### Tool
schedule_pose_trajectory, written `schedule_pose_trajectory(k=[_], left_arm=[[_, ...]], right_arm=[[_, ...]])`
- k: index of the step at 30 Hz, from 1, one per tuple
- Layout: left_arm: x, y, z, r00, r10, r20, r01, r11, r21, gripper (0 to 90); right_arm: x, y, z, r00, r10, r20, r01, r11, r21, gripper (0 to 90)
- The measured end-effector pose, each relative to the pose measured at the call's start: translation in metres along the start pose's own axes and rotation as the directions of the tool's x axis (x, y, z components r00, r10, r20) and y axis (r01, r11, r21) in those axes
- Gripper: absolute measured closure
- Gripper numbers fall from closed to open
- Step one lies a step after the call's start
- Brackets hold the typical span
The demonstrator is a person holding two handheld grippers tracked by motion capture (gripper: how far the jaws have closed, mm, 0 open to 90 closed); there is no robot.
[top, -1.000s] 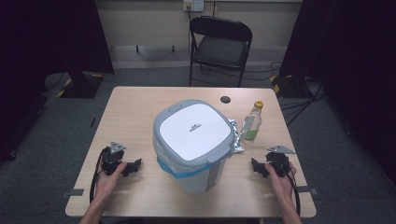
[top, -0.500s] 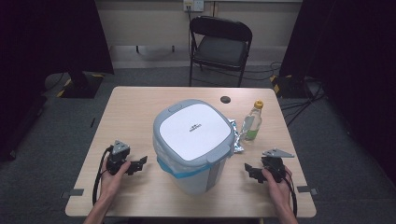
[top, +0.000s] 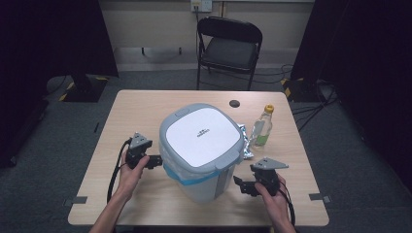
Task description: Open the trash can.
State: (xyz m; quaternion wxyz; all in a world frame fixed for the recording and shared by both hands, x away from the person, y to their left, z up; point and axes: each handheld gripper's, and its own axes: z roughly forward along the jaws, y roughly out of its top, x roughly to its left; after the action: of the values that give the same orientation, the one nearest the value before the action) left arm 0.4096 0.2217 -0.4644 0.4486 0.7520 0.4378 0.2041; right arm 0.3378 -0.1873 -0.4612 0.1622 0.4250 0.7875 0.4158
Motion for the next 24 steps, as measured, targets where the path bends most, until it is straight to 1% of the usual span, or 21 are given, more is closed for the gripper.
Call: schedule_pose_trajectory(k=[1, 2, 3, 4, 6, 7, 8, 9, 10, 12, 13, 14, 15, 16, 17, 18, 19, 20, 22, 23, 24], left_arm=[[-0.001, -0.001, 0.006, 0.9998, 0.013, 0.011, -0.014, 0.9996, 0.025, 18.1], [-0.001, -0.001, 0.006, 0.9998, 0.013, 0.011, -0.014, 0.9996, 0.025, 18.3], [-0.001, -0.002, 0.009, 0.9998, 0.011, 0.019, -0.012, 0.9996, 0.027, 18.3], [-0.001, -0.002, 0.012, 0.9997, 0.007, 0.023, -0.008, 0.9998, 0.019, 18.5], [0.0, -0.002, 0.013, 0.9996, 0.006, 0.028, -0.006, 0.9999, 0.011, 18.5], [0.001, -0.001, 0.015, 0.9993, -0.004, 0.037, 0.004, 1.0, 0.005, 18.5], [0.002, 0.001, 0.016, 0.9991, -0.004, 0.041, 0.004, 1.0, 0.008, 18.5], [0.002, 0.003, 0.019, 0.999, 0.014, 0.043, -0.014, 0.9998, 0.014, 18.5], [0.002, 0.003, 0.019, 0.999, 0.014, 0.043, -0.014, 0.9998, 0.014, 18.6], [0.001, 0.005, 0.021, 0.998, 0.015, 0.062, -0.015, 0.9999, 0.004, 19.7], [0.001, 0.006, 0.021, 0.9979, 0.02, 0.062, -0.02, 0.9998, -0.002, 21.0], [0.0, 0.006, 0.021, 0.9969, 0.021, 0.076, -0.021, 0.9998, -0.007, 21.0], [-0.001, 0.005, 0.022, 0.9956, 0.01, 0.093, -0.009, 0.9999, -0.01, 21.7], [-0.001, 0.003, 0.022, 0.994, -0.007, 0.11, 0.009, 0.9999, -0.012, 25.1], [-0.001, 0.003, 0.022, 0.994, -0.007, 0.11, 0.009, 0.9999, -0.012, 25.2], [-0.003, 0.001, 0.021, 0.9942, 0.004, 0.107, -0.001, 0.9997, -0.025, 26.4], [-0.003, 0.001, 0.021, 0.9942, 0.004, 0.107, -0.001, 0.9997, -0.025, 29.1], [-0.004, 0.0, 0.019, 0.9938, 0.025, 0.108, -0.021, 0.9993, -0.03, 32.6], [-0.006, 0.0, 0.019, 0.9931, 0.045, 0.108, -0.042, 0.9984, -0.038, 35.9], [-0.006, 0.0, 0.019, 0.9931, 0.045, 0.108, -0.042, 0.9984, -0.038, 38.2], [-0.008, 0.0, 0.018, 0.9919, 0.046, 0.118, -0.042, 0.9982, -0.043, 41.3]], right_arm=[[0.001, 0.0, 0.001, 1.0, -0.002, -0.006, 0.002, 1.0, 0.002, 19.6], [0.001, 0.0, 0.001, 1.0, -0.002, -0.006, 0.002, 1.0, 0.002, 19.6], [0.002, -0.001, 0.002, 0.9999, -0.009, 0.006, 0.009, 1.0, 0.003, 19.7], [0.003, -0.003, 0.002, 1.0, -0.003, -0.005, 0.003, 1.0, 0.001, 21.7], [0.003, -0.004, 0.002, 0.9999, -0.008, -0.011, 0.008, 1.0, 0.001, 22.2], [0.004, -0.004, 0.002, 0.9997, -0.019, -0.015, 0.019, 0.9998, 0.004, 22.9], [0.005, -0.004, 0.001, 0.9996, -0.026, -0.013, 0.026, 0.9997, 0.004, 23.6], [0.006, -0.004, 0.001, 0.9992, -0.036, -0.015, 0.037, 0.9993, 0.002, 24.3], [0.006, -0.004, 0.001, 0.9992, -0.036, -0.015, 0.037, 0.9993, 0.002, 24.3], [0.007, -0.004, 0.0, 0.9984, -0.046, -0.032, 0.046, 0.9989, -0.003, 24.2], [0.008, -0.003, -0.001, 0.9976, -0.055, -0.043, 0.055, 0.9985, -0.002, 23.4], [0.008, -0.003, -0.001, 0.9976, -0.055, -0.043, 0.055, 0.9985, -0.002, 23.4], [0.008, -0.003, -0.001, 0.997, -0.059, -0.05, 0.059, 0.9983, 0.001, 23.0], [0.009, -0.002, -0.002, 0.9959, -0.068, -0.059, 0.069, 0.9976, 0.002, 23.0], [0.009, -0.002, -0.002, 0.9959, -0.068, -0.059, 0.069, 0.9976, 0.002, 23.0], [0.01, -0.003, -0.002, 0.9952, -0.073, -0.066, 0.073, 0.9973, -0.001, 22.8], [0.01, -0.003, -0.002, 0.9952, -0.073, -0.066, 0.073, 0.9973, -0.001, 22.8], [0.012, -0.003, -0.001, 0.9939, -0.076, -0.08, 0.077, 0.9971, -0.001, 21.9], [0.014, -0.004, -0.001, 0.9904, -0.091, -0.104, 0.092, 0.9958, 0.0, 21.8], [0.014, -0.004, -0.001, 0.9904, -0.091, -0.104, 0.092, 0.9958, 0.0, 21.8], [0.018, -0.003, 0.0, 0.9888, -0.101, -0.11, 0.103, 0.9947, 0.005, 19.5]])
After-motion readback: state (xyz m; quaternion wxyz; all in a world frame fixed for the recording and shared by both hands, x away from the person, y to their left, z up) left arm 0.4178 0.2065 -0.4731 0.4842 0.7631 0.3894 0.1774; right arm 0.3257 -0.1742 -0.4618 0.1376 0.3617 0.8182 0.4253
